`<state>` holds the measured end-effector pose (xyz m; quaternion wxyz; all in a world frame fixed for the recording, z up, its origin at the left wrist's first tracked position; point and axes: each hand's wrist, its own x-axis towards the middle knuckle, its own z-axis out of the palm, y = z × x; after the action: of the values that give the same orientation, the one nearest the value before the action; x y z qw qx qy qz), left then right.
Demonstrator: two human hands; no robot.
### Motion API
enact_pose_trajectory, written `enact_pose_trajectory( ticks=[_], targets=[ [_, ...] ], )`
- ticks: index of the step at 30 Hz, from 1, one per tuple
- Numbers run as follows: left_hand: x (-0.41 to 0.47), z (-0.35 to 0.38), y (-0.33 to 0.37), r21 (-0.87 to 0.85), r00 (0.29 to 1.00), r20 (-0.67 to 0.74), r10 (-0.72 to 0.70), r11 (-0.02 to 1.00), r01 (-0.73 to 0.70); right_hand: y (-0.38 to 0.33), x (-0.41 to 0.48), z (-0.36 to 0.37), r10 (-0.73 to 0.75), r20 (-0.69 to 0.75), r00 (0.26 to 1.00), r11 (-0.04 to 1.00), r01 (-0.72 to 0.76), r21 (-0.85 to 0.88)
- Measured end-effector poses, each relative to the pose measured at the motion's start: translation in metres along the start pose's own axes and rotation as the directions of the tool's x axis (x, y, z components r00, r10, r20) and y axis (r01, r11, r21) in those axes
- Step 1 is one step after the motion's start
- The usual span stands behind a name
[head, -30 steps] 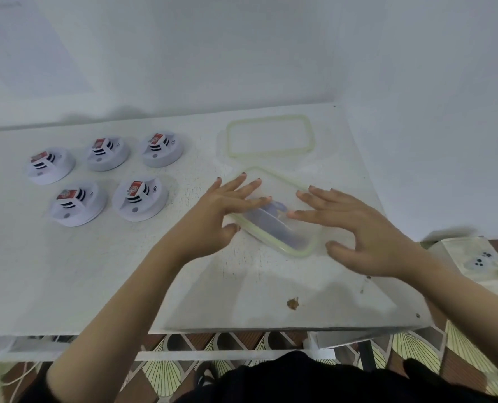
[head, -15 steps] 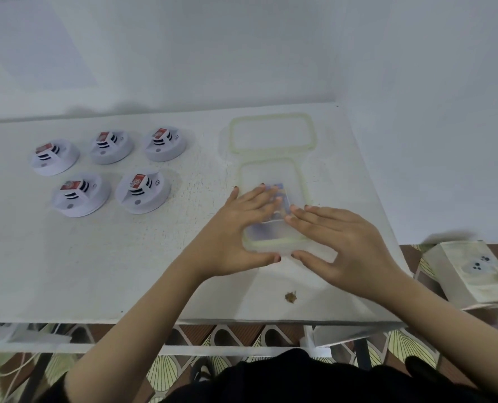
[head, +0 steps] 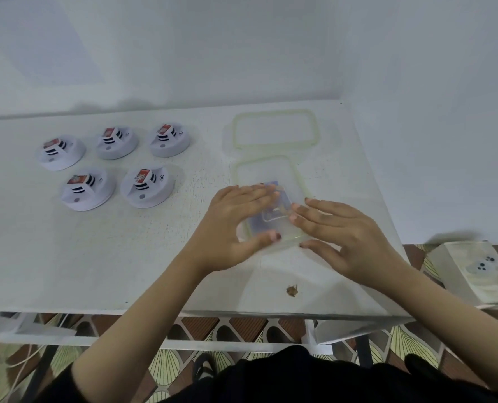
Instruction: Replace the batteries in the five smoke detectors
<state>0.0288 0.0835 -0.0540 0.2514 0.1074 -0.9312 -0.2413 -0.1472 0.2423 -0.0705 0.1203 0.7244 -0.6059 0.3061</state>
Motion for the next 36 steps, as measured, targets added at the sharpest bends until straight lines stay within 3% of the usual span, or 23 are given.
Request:
enact_pose_trajectory(
  ticks=[2,4,7,8,10,12,18,20,26,36],
  targets=[
    [0.0,-0.002,0.0,-0.105,0.98,-0.134,-0.144,0.986,0.131,0.008,0.001,-0.007,0.004,0.085,0.996,0.998,-0.009,0.057],
    [0.001,-0.003,-0.005,-0.212,0.902,-0.192,-0.388,0.913,0.348,0.018,0.002,-0.014,0.043,0.152,0.987,0.998,-0.051,0.048],
    [0.005,-0.01,-0.013,-0.514,0.777,-0.052,-0.628,0.684,0.518,0.02,0.003,-0.021,0.252,0.125,0.96,0.951,-0.269,0.15],
    [0.005,-0.012,-0.014,-0.566,0.769,-0.026,-0.639,0.643,0.515,0.016,0.003,-0.021,0.376,0.085,0.923,0.89,-0.385,0.245],
    [0.005,-0.013,-0.014,-0.597,0.772,-0.026,-0.635,0.629,0.497,0.008,0.004,-0.02,0.63,0.039,0.776,0.684,-0.577,0.446],
    [0.002,-0.012,-0.014,-0.608,0.769,-0.046,-0.638,0.629,0.485,0.0,0.007,-0.018,0.771,0.101,0.629,0.467,-0.666,0.582],
    [-0.011,-0.009,-0.014,-0.605,0.787,-0.055,-0.615,0.647,0.463,0.006,0.021,-0.011,0.865,0.139,0.483,0.284,-0.698,0.657],
    [-0.015,-0.005,-0.009,-0.572,0.789,-0.079,-0.609,0.676,0.464,0.011,0.027,-0.009,0.886,0.121,0.447,0.271,-0.712,0.648],
    [-0.016,0.01,0.002,-0.49,0.784,-0.193,-0.589,0.75,0.443,0.022,0.041,-0.003,0.894,0.103,0.435,0.286,-0.733,0.617],
    [-0.015,0.005,-0.006,-0.463,0.827,-0.157,-0.539,0.78,0.421,0.021,0.043,-0.006,0.881,0.059,0.47,0.357,-0.74,0.57]
  ],
)
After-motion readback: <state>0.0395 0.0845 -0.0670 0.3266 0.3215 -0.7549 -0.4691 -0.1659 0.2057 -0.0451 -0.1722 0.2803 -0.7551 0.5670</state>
